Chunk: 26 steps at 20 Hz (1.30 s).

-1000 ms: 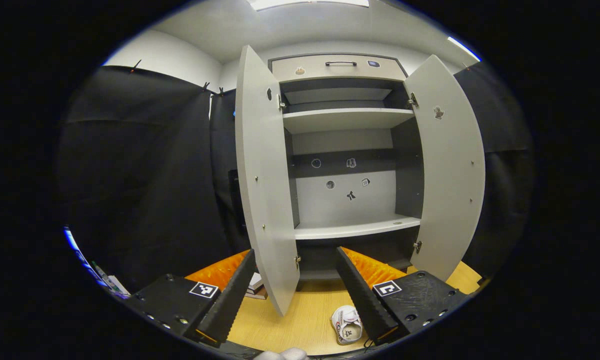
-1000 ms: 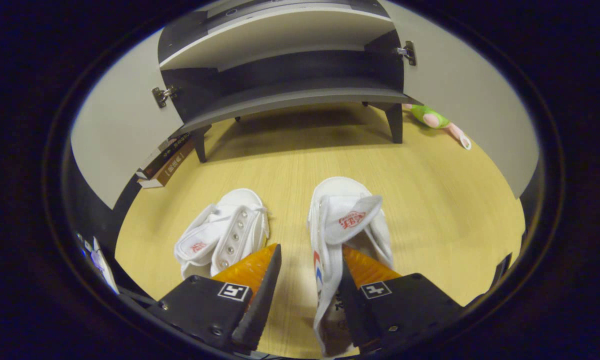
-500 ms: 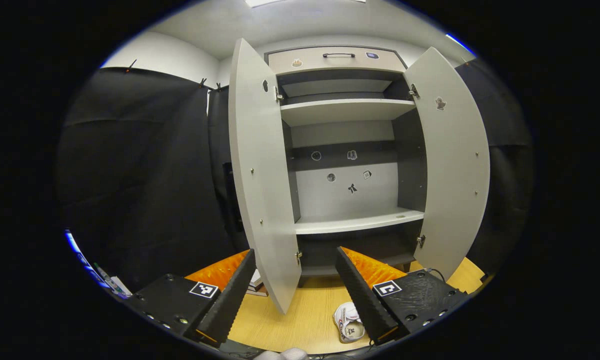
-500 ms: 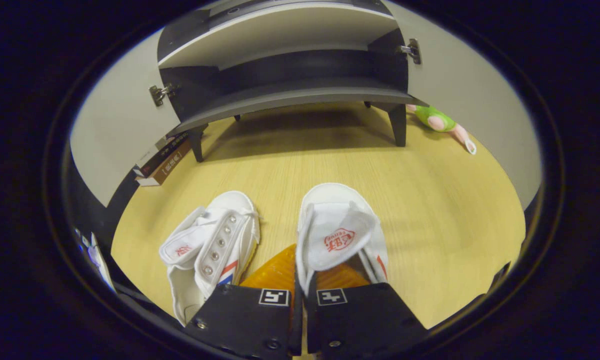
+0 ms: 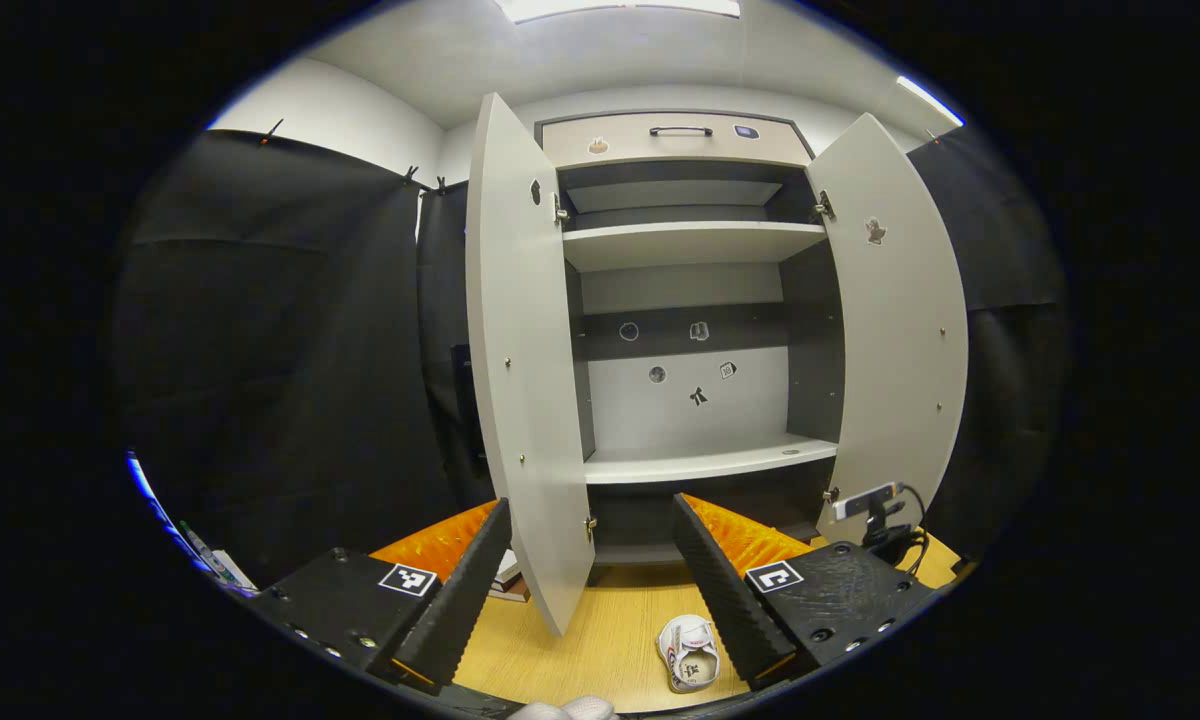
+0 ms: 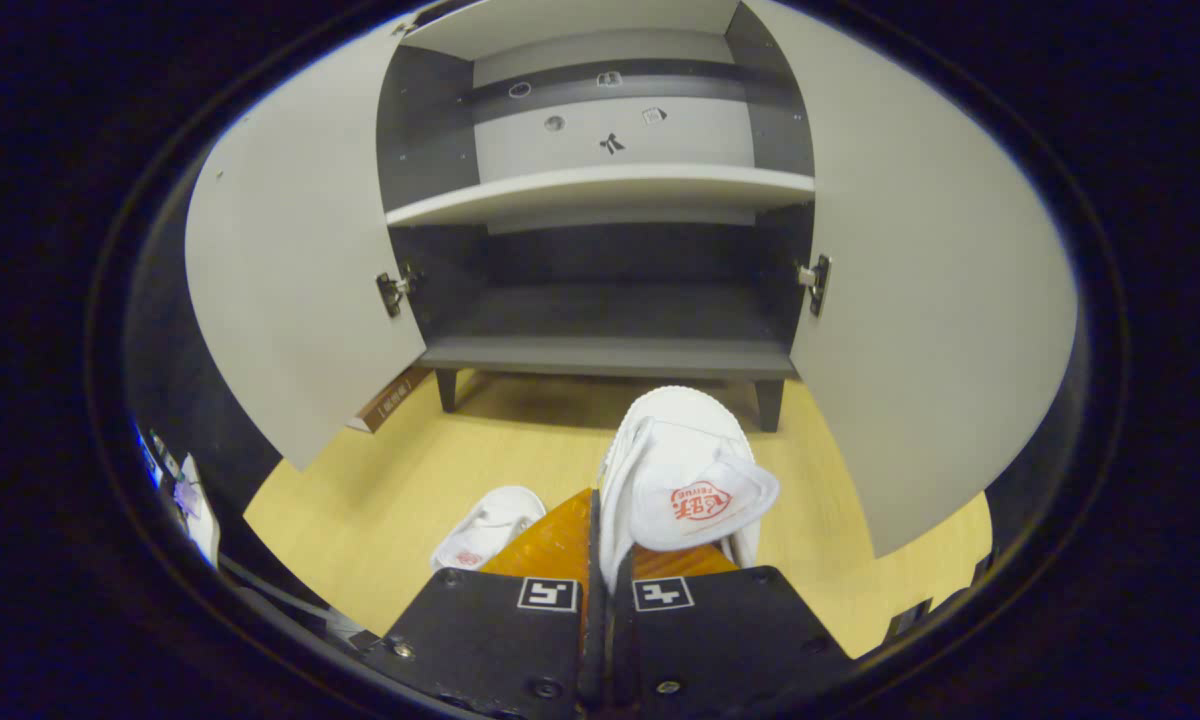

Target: Grab one shoe with the right hand and put it into the shoe cabinet, grab the other shoe with the left hand and put it into the shoe cabinet; then close the right door with the right hand and the left door with the left hand.

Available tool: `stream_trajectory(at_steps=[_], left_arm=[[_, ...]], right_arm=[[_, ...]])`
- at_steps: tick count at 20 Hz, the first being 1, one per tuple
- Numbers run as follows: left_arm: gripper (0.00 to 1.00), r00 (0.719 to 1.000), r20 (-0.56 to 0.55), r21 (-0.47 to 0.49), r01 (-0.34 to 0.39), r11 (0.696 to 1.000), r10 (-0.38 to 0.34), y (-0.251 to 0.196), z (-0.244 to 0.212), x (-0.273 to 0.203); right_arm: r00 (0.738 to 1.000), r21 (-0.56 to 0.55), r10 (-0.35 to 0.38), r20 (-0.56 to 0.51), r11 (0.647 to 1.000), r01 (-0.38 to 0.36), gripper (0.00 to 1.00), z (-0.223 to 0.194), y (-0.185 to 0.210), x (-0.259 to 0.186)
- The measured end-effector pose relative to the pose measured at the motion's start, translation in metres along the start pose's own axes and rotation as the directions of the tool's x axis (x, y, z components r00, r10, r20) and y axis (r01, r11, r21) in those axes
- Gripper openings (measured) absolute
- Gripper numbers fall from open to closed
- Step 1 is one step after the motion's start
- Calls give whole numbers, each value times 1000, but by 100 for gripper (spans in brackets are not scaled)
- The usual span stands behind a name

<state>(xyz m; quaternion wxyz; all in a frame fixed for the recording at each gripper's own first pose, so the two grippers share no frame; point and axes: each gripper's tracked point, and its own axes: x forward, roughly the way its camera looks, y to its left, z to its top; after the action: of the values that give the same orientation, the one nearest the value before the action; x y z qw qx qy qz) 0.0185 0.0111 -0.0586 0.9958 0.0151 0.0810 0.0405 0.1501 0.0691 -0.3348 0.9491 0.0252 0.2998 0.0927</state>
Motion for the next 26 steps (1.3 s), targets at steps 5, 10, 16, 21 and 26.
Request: stream_trajectory(at_steps=[5, 10, 16, 21, 26], left_arm=[[96, 999, 27, -2, -17, 1000, 17, 6, 3, -7], [96, 998, 29, -12, -60, 998, 60, 16, -1, -12], [96, 992, 4, -24, -129, 991, 129, 30, -8, -12], [96, 981, -18, -36, -195, 980, 194, 39, -12, -10], [96, 965, -34, -30, -260, 965, 259, 47, -13, -14]], right_arm=[[987, -34, 38, 159, 999, -33, 7, 103, 19, -37], [949, -74, 49, 312, 997, -27, 7, 208, 31, -53], [916, -79, 33, 400, 997, -1, 7, 315, 35, -19], [910, -97, 9, 415, 995, 34, 7, 379, 34, 44], [950, -97, -53, 307, 991, 87, 7, 387, 16, 133]])
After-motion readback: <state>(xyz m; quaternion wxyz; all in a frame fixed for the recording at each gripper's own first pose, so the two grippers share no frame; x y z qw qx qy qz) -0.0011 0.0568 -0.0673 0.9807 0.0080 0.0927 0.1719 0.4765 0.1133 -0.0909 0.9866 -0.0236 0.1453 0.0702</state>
